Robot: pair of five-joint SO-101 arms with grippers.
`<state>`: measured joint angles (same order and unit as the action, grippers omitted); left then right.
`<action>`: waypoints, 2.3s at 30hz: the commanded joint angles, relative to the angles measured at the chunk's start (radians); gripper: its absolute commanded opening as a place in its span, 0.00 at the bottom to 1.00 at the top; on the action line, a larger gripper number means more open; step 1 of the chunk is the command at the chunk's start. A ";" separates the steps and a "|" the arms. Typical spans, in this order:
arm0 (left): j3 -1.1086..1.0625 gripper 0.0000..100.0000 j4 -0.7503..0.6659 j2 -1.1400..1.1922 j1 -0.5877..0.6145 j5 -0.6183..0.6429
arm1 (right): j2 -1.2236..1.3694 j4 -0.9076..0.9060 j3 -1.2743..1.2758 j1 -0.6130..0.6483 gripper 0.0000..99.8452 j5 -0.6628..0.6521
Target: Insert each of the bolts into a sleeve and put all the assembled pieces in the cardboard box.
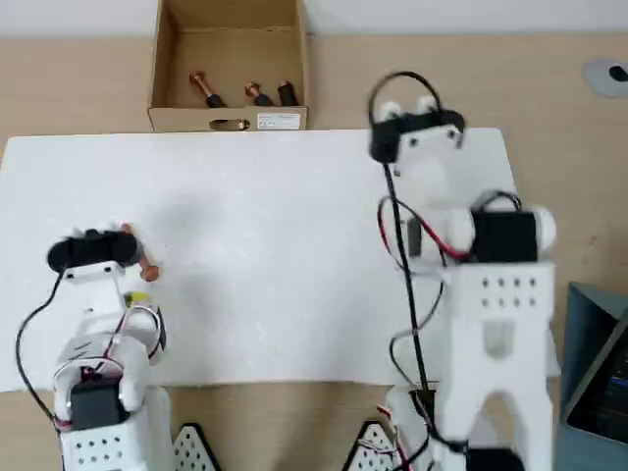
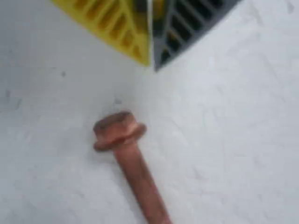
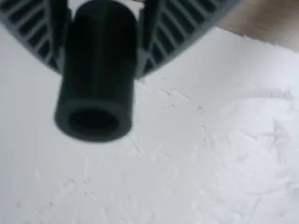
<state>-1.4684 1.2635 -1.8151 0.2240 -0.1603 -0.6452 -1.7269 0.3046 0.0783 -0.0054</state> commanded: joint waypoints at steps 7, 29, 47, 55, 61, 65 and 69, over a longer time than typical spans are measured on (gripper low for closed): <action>0.402 0.00 -0.017 0.234 0.008 0.037 | -0.239 0.075 0.203 -0.093 0.01 0.074; 1.244 0.00 0.489 1.438 0.009 0.238 | -0.266 0.078 0.209 -0.211 0.01 0.074; 1.422 0.09 0.470 1.782 0.009 0.232 | -0.268 0.080 0.209 -0.252 0.01 0.074; 1.576 0.09 0.468 1.989 0.038 0.203 | -0.268 0.081 0.209 -0.252 0.01 0.069; 1.599 0.14 0.466 2.101 0.052 0.201 | -0.263 0.110 0.211 -0.251 0.01 0.068; 1.625 0.14 0.465 2.129 0.046 0.184 | -0.262 0.110 0.211 -0.246 0.01 0.068; 1.640 0.14 0.442 2.161 0.051 0.178 | -0.260 0.112 0.211 -0.245 0.01 0.068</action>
<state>0.1274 1.7238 0.3406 0.2700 0.0253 -0.8876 -1.6364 0.5163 -0.1642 0.0621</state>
